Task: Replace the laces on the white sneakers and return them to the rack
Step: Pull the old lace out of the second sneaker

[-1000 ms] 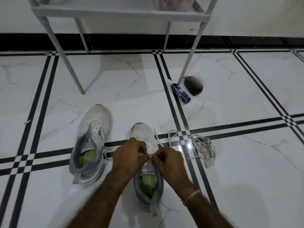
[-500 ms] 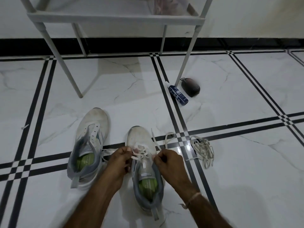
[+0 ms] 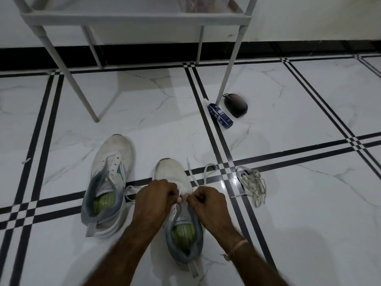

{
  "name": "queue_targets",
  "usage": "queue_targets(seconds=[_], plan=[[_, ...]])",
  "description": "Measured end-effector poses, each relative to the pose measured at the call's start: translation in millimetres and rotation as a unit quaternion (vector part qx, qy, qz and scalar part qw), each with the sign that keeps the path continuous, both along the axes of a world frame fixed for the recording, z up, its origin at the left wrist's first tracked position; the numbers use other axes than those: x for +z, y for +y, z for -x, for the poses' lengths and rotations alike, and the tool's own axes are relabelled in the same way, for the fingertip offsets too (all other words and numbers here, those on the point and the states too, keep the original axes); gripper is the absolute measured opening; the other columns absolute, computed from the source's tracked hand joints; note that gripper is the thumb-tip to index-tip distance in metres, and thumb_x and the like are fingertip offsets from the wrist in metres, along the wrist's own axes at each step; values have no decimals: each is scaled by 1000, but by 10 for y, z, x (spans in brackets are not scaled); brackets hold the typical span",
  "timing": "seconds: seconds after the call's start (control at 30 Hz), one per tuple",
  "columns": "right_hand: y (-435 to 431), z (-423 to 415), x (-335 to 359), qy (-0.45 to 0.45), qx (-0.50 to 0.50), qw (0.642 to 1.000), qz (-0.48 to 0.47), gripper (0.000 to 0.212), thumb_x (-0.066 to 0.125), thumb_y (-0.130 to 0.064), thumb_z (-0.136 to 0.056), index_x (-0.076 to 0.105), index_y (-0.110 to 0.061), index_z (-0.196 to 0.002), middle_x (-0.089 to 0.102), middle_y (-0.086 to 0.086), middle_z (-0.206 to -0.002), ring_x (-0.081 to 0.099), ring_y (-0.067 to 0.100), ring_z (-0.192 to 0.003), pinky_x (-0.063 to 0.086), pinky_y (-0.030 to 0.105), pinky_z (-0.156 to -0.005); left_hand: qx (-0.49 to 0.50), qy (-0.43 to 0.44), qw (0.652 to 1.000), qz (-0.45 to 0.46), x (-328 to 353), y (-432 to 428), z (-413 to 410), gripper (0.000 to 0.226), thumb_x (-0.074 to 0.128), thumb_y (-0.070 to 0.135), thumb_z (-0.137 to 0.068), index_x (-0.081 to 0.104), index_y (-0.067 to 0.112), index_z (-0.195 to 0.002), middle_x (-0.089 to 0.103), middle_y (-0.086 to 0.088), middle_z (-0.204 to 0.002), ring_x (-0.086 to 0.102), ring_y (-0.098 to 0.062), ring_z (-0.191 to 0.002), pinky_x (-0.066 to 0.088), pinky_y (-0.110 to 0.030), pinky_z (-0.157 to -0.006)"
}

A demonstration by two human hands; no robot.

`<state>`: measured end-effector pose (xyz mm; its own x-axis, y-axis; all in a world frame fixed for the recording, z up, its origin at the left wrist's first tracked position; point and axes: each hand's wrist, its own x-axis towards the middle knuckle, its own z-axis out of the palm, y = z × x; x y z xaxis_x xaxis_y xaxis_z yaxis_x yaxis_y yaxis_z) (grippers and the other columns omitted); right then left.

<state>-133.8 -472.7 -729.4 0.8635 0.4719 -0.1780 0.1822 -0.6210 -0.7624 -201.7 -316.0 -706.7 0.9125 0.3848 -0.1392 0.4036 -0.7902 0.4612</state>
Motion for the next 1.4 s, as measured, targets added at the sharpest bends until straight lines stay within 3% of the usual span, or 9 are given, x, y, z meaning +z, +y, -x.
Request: queue_targets(seconds=[0.13,0.27,0.6,0.7,0.8,1.0,1.17,1.3,1.4], plan=[[-30,-39,30,3,-5,1000,6,35,72,-39,-92,54,-30,-64,56,-12,-60,57,2,-62,41,10,-61,157,-164,971,77,-146,20,136,19,61,39,-90,71,29,-77,69,10,-72,63,-19,-75,50,-38,-72],[-44,-27,43,-4,-10,1000,-11,38,72,-35,-93,50,-30,-63,52,-12,-57,57,-2,-63,41,9,-59,395,-241,703,540,-46,88,133,30,46,3,-103,58,16,-78,69,0,-76,62,-26,-78,50,-36,-73],[-32,3,-14,-11,2,1000,-6,38,74,-30,-91,48,-32,-63,53,-13,-61,54,2,-62,44,12,-62,7,-76,988,138,-156,62,96,12,77,42,-77,72,31,-74,62,13,-80,60,-4,-80,49,-31,-71],[-29,2,2,3,2,1000,-5,37,72,-34,-92,50,-31,-63,54,-13,-60,55,2,-61,45,14,-62,150,-128,930,310,-103,35,65,18,65,19,-93,65,22,-76,65,10,-78,62,-9,-76,52,-31,-70],[-37,-29,30,17,-9,1000,-5,37,72,-35,-92,51,-30,-63,54,-13,-59,55,-1,-60,41,11,-60,363,-219,627,653,17,126,61,35,39,2,-104,50,15,-73,56,2,-64,57,-13,-62,46,-30,-70],[-15,-13,1,16,-5,1000,-8,35,74,-34,-91,52,-32,-64,56,-13,-60,56,-1,-61,42,12,-61,40,-91,979,178,-123,-13,163,15,80,37,-79,68,29,-77,66,11,-78,61,-4,-75,47,-25,-68],[-23,-3,24,37,1,999,3,35,74,-37,-91,53,-29,-64,56,-12,-59,55,1,-60,40,10,-61,105,-65,973,196,-155,16,48,19,73,17,-89,67,21,-72,62,7,-76,61,-14,-72,46,-27,-65],[-63,-41,22,40,-22,999,-7,38,73,-34,-92,51,-28,-61,54,-12,-55,53,2,-57,48,22,-62,383,-224,566,695,-24,108,71,31,35,0,-102,47,12,-77,62,0,-68,60,-16,-71,49,-32,-69],[-62,-34,8,49,-35,998,-19,38,73,-37,-92,52,-27,-61,56,-11,-56,59,9,-59,58,40,-66,309,-186,756,547,19,98,123,25,49,16,-102,51,15,-77,56,4,-59,55,-10,-55,44,-32,-62]])
